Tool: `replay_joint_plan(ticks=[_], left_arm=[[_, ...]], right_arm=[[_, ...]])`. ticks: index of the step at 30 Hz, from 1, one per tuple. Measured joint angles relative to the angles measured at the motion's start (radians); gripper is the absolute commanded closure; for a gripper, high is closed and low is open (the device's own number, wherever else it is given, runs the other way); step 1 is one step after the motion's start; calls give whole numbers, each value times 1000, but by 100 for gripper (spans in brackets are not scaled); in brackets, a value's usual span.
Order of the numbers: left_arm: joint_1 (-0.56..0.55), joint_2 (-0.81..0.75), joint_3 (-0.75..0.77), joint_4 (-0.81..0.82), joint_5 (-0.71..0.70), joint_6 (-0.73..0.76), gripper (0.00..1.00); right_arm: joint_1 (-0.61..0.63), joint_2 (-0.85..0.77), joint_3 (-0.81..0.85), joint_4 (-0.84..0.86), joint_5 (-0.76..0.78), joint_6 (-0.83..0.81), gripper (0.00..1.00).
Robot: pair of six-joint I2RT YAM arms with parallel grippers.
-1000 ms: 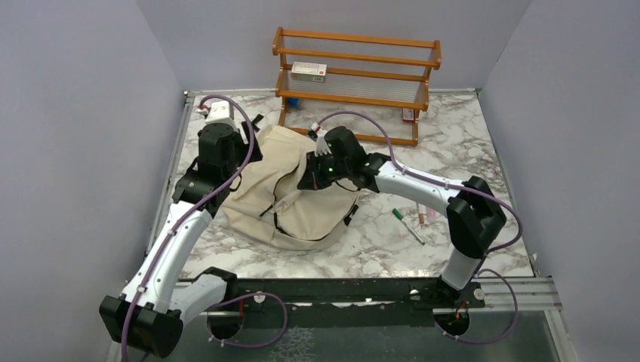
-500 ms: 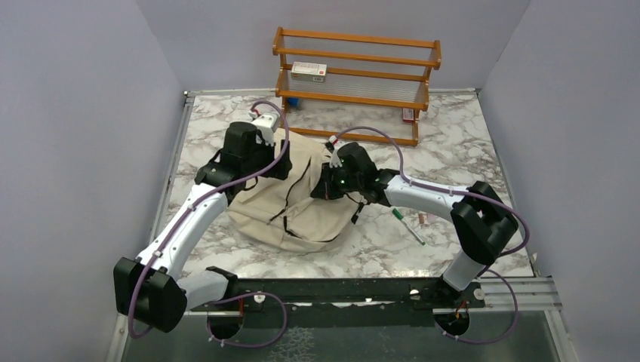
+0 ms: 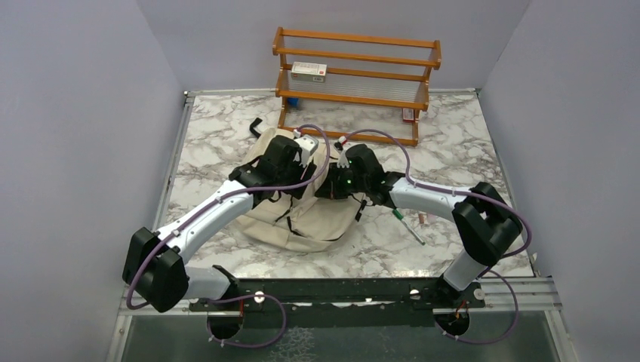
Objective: Pack the student bag
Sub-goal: Adjust the student bag at the center of the board.
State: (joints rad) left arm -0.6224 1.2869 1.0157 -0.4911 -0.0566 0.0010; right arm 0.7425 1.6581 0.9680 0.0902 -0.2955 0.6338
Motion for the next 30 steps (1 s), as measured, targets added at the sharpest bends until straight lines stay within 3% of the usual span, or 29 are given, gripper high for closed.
replay_joint_plan(ticks=[7, 16, 30], left_arm=[[-17, 58, 0, -14, -65, 20, 35], [-55, 110, 3, -14, -127, 50, 52], [-98, 137, 40, -37, -258, 100, 99]], right_arm=[[-11, -2, -13, 18, -14, 6, 99], [-20, -4, -27, 27, -23, 20, 99], [-25, -5, -33, 43, -33, 25, 99]])
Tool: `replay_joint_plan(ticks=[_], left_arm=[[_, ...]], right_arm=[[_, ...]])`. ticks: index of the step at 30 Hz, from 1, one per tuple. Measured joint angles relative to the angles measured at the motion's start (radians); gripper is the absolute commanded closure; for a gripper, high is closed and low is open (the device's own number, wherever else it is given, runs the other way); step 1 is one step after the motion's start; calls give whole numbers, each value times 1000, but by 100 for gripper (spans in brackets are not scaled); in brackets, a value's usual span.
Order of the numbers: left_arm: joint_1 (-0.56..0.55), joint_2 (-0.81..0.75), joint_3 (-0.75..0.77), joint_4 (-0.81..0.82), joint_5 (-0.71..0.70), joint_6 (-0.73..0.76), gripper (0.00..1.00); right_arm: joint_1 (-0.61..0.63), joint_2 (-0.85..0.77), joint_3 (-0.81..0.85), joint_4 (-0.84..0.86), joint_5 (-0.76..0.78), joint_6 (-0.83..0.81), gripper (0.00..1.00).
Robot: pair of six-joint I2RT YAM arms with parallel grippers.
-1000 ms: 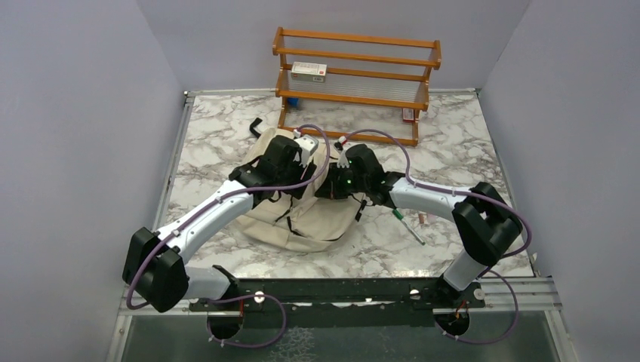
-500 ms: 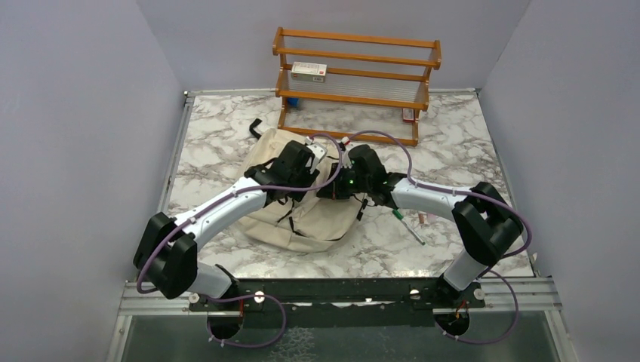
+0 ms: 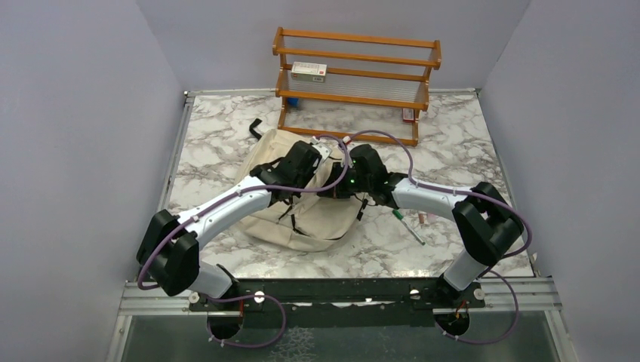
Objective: Pack the student bag
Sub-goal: Adjust the student bag at the center of the board.
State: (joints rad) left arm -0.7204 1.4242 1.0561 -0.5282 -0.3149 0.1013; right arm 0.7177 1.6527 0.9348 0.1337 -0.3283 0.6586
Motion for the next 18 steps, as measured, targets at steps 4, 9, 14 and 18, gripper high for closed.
replay_joint_plan(ticks=[4, 9, 14, 18], left_arm=[[-1, -3, 30, -19, -21, -6, 100], [-2, -45, 52, -30, -74, -34, 100], [-3, -115, 51, -31, -143, -97, 100], [-6, -180, 21, -16, -177, -161, 100]], right_arm=[[-5, -3, -8, 4, 0, 5, 99], [-6, -13, -21, 16, 0, 8, 99], [-6, -39, -42, 35, 1, 19, 97], [-6, -66, -46, 39, 1, 22, 93]])
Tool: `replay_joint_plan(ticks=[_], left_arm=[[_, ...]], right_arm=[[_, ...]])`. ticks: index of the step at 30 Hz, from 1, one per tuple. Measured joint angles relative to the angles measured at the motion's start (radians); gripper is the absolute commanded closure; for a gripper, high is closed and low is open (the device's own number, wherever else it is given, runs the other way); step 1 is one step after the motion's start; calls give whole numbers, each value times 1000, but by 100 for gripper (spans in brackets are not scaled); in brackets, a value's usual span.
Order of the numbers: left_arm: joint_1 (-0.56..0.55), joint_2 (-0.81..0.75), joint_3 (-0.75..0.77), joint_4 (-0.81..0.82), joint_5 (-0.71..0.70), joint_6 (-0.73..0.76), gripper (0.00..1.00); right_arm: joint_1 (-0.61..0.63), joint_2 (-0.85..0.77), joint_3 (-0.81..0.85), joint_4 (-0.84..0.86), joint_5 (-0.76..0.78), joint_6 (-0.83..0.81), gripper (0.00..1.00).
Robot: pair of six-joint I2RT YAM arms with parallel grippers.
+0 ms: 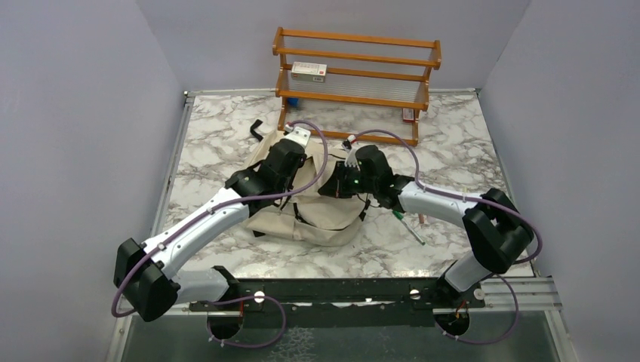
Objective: Pack the student bag
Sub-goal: Adjust the student bag at the center of the board.
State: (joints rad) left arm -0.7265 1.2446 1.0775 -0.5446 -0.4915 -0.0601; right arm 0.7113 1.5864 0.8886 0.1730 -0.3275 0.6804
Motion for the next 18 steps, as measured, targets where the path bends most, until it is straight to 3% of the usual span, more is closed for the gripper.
replay_joint_plan(ticks=[10, 18], left_arm=[[0, -59, -59, 34, -41, -76, 100], [0, -59, -101, 58, -63, -93, 100]], right_arm=[[1, -56, 3, -63, 17, -55, 72], [-15, -158, 113, -240, 209, -203, 63]])
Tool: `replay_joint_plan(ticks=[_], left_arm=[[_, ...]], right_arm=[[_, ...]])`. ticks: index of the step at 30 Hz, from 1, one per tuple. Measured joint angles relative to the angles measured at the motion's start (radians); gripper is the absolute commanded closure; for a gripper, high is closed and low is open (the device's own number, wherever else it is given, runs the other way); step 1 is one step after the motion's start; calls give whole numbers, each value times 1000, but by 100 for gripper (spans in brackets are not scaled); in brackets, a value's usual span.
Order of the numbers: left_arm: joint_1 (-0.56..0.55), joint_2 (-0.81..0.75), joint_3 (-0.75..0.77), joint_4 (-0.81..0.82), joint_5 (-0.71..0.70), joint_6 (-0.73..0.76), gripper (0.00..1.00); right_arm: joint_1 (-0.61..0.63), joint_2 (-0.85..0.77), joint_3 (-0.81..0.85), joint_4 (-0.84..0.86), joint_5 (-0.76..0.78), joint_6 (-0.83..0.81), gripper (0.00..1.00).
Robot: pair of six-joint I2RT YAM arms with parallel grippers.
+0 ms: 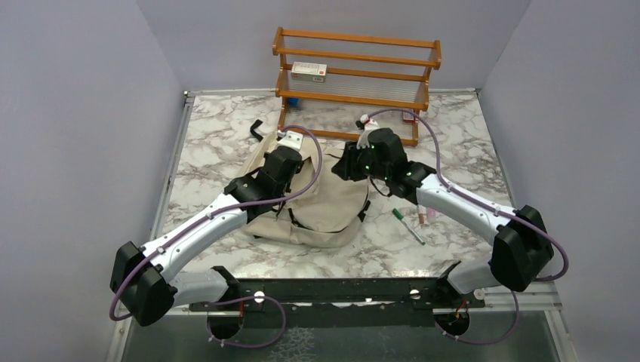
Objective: Pack the student bag
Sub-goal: Adjust the student bag at the center of the board.
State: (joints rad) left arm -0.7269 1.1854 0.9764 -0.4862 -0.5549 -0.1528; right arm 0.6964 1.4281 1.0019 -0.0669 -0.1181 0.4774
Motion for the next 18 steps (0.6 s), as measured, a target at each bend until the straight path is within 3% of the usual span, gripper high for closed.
replay_joint_plan(ticks=[7, 18], left_arm=[[0, -1, -44, 34, 0, 0, 100], [2, -55, -126, 79, 15, -12, 100]], right_arm=[[-149, 87, 142, -85, 114, -121, 61], [-291, 477, 423, -154, 108, -307, 55]])
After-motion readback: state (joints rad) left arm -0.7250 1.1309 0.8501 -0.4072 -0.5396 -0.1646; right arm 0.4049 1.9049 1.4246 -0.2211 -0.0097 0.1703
